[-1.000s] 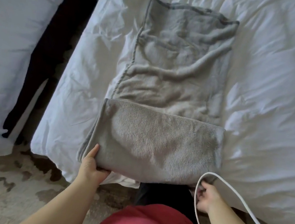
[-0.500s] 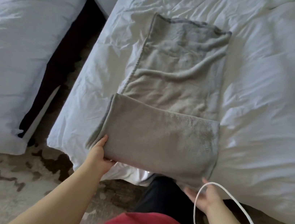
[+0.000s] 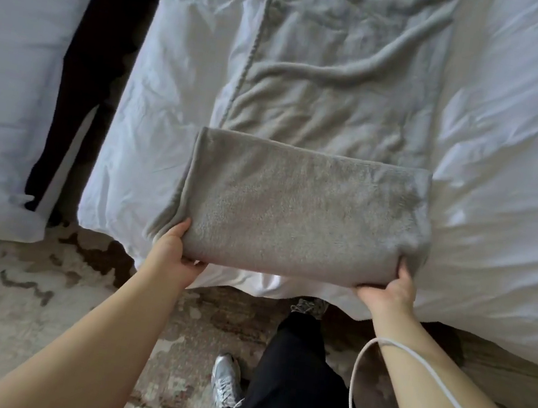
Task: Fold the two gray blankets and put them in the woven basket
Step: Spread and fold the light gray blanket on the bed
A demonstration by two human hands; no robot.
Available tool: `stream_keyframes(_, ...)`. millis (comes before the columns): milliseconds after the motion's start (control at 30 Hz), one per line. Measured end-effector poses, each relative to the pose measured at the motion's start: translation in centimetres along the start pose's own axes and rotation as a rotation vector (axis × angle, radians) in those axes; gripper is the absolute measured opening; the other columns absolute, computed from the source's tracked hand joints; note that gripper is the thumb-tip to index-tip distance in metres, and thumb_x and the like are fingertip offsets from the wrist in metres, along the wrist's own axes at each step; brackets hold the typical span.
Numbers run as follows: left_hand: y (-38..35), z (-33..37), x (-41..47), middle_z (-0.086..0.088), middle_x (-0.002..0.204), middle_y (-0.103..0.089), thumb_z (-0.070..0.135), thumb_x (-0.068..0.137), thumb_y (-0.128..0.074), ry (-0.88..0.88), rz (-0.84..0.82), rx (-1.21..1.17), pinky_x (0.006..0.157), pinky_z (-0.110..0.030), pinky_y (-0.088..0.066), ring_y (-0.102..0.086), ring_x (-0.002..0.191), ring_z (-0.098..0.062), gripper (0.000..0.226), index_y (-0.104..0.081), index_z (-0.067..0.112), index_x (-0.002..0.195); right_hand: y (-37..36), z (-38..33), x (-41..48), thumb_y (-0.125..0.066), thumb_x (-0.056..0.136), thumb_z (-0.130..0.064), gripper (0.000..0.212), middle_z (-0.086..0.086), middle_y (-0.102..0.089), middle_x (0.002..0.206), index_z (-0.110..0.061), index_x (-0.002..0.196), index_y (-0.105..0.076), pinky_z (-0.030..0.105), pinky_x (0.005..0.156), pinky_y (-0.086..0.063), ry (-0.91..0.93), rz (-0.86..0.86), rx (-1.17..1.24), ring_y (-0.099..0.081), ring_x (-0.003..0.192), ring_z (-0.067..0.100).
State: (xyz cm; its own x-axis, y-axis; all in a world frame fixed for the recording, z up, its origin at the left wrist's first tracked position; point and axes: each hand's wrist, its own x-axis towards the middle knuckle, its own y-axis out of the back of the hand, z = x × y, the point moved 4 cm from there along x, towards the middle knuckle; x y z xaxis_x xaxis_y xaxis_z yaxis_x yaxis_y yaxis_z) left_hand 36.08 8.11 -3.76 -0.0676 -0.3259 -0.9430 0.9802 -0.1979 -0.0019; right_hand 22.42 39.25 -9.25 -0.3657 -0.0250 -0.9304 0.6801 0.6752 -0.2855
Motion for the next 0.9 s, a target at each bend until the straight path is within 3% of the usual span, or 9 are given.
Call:
stream_keyframes(133, 0.0, 0.3, -2.5, -0.007, 0.094, -0.053, 0.023, 0.084, -0.071, -0.009, -0.032, -0.023, 0.061, -0.04, -0.046, -0.053, 0.08, -0.024, 0.036, -0.048, 0.016, 0.112, -0.6, -2.6, -4.4, -0.071, 0.077, -0.04, 0.034, 0.01, -0.064, 0.108, -0.025, 0.107, -0.063, 0.057, 0.083, -0.044, 0.105, 0.002, -0.05, -0.057, 0.093, 0.035)
stream_keyframes(267, 0.1, 0.9, -5.4, -0.009, 0.117, -0.054, 0.027, 0.083, -0.071, 0.0, -0.073, -0.076, 0.073, -0.041, -0.047, -0.054, 0.097, -0.03, 0.049, -0.05, 0.013, 0.125, -0.4, -4.1, -9.3, -0.066, 0.079, -0.026, 0.026, 0.011, -0.066, 0.107, -0.022, 0.104, -0.065, 0.046, 0.064, -0.047, 0.189, 0.037, -0.094, -0.06, 0.09, 0.032)
stream_keyframes(433, 1.3, 1.5, -8.4, -0.01, 0.133, -0.053, 0.031, 0.087, -0.066, -0.003, -0.159, -0.116, 0.095, -0.047, -0.047, -0.054, 0.115, -0.033, 0.054, -0.048, 0.015, 0.134, 1.2, -4.0, -13.9, -0.051, 0.092, -0.019, 0.038, 0.015, -0.058, 0.127, -0.014, 0.13, -0.055, 0.047, 0.091, -0.044, 0.267, -0.003, -0.113, -0.054, 0.118, 0.035)
stream_keyframes(533, 3.0, 1.4, -9.5, -0.01, 0.138, -0.05, 0.03, 0.089, -0.065, -0.027, -0.159, -0.123, 0.102, -0.048, -0.044, -0.052, 0.121, -0.033, 0.052, -0.047, 0.015, 0.135, 2.4, -3.3, -16.4, -0.043, 0.097, -0.016, 0.037, 0.014, -0.058, 0.125, -0.01, 0.133, -0.053, 0.042, 0.09, -0.043, 0.336, -0.043, -0.143, -0.052, 0.121, 0.031)
stream_keyframes(733, 9.2, -0.8, -10.8, -0.009, 0.141, -0.046, 0.026, 0.087, -0.068, -0.038, -0.074, -0.115, 0.103, -0.044, -0.043, -0.048, 0.126, -0.031, 0.053, -0.047, 0.018, 0.135, 7.7, 0.1, -20.0, -0.043, 0.095, -0.011, 0.022, 0.01, -0.066, 0.098, -0.01, 0.105, -0.063, 0.039, 0.079, -0.051, 0.452, -0.153, -0.127, -0.064, 0.089, 0.026)
stream_keyframes(833, 12.7, -2.1, -10.5, -0.009, 0.143, -0.045, 0.025, 0.084, -0.07, -0.019, -0.059, -0.092, 0.105, -0.048, -0.041, -0.045, 0.128, -0.034, 0.057, -0.047, 0.019, 0.136, 11.9, 2.4, -20.1, -0.047, 0.092, -0.013, 0.025, 0.007, -0.074, 0.082, -0.016, 0.087, -0.071, 0.039, 0.074, -0.055, 0.433, -0.094, -0.084, -0.073, 0.071, 0.022)
stream_keyframes(900, 15.0, -3.0, -10.3, -0.008, 0.143, -0.044, 0.025, 0.082, -0.072, -0.013, -0.041, -0.08, 0.107, -0.046, -0.039, -0.045, 0.128, -0.033, 0.056, -0.049, 0.016, 0.133, 14.7, 3.8, -19.9, -0.049, 0.09, -0.016, 0.031, 0.007, -0.074, 0.079, -0.016, 0.073, -0.076, 0.039, 0.071, -0.053, 0.401, -0.054, -0.084, -0.073, 0.07, 0.022)
